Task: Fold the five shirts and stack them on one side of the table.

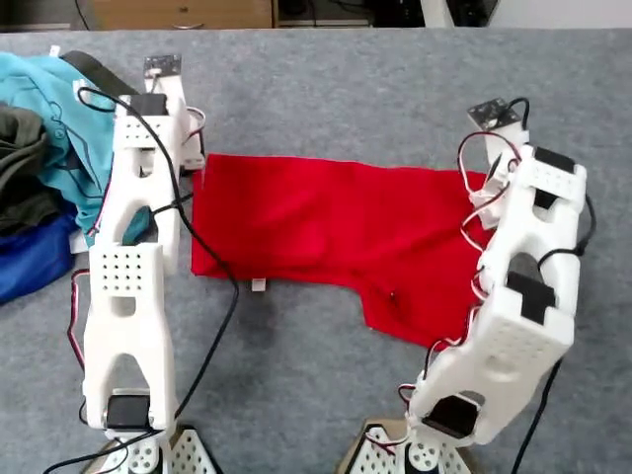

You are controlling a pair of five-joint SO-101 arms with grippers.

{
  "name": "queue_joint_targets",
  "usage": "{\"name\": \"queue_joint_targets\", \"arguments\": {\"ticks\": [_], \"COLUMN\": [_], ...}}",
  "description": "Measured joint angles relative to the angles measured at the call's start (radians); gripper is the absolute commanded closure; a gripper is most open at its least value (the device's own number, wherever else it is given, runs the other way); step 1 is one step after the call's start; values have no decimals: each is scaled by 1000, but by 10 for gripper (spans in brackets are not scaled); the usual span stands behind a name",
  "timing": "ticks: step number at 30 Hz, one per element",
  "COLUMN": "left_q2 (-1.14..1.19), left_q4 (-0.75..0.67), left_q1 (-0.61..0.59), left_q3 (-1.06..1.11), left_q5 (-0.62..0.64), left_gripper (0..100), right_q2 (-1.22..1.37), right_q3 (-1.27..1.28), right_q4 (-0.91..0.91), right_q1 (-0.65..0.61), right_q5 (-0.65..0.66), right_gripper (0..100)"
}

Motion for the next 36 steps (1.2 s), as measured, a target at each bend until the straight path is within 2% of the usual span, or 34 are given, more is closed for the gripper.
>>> {"name": "queue_joint_targets", "arguments": {"ticks": [6, 11, 16, 20, 27, 30, 34, 36], "left_q2": [11, 130, 265, 270, 270, 272, 264, 230], "left_q4": [183, 120, 54, 52, 52, 68, 187, 199], "left_q1": [15, 81, 74, 57, 54, 52, 38, 38], "left_q3": [-264, -301, -290, -290, -290, -313, -434, -477], "left_q5": [0, 0, 0, 0, 0, 0, 0, 0], "left_gripper": [981, 981, 981, 981, 981, 981, 981, 981], "right_q2": [-170, -146, 48, 215, 358, 359, 359, 359], "right_q3": [0, -2, -69, -175, -431, -574, -813, -945], "right_q4": [48, -29, -186, -193, 12, 160, 408, 542], "right_q1": [-15, -84, -72, -31, 0, -2, -2, -2], "right_q5": [-94, -201, -296, -308, -307, -307, -307, -296], "right_gripper": [992, 993, 993, 993, 994, 994, 994, 995]}}
